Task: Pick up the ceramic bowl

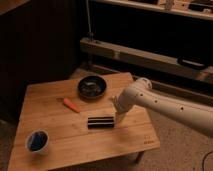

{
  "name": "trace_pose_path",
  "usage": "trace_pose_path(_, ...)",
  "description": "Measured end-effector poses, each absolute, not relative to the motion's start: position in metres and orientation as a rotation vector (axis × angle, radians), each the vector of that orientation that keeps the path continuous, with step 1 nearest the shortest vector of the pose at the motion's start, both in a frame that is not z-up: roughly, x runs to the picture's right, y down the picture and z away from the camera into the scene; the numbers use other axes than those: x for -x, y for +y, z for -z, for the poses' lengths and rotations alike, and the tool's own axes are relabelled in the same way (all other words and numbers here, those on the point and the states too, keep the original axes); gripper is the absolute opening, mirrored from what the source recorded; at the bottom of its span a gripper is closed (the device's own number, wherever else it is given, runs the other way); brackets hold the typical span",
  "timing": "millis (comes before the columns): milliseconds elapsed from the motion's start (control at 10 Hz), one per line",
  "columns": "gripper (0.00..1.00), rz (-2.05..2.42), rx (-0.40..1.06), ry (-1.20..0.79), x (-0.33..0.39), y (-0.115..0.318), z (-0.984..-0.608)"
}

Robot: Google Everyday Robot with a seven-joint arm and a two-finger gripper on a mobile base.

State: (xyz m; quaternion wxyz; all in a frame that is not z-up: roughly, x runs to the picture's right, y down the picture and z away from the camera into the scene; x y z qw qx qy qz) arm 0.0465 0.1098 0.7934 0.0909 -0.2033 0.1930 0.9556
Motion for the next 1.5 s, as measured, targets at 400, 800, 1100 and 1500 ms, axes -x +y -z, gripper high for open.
trace_pose_path(400, 0.8, -2.84, 0.604, 0.573, -0.047, 0.11, -0.793)
trace_pose_path(800, 0.8, -2.84, 0.605, 0.573, -0.046, 0.11, -0.793)
trace_pose_path(1100, 0.8, -2.904, 0.56, 0.561, -0.05, 0.111, -0.792)
trace_pose_path(1500, 0.8, -3.386, 0.277, 0.529, -0.064, 0.113, -0.786)
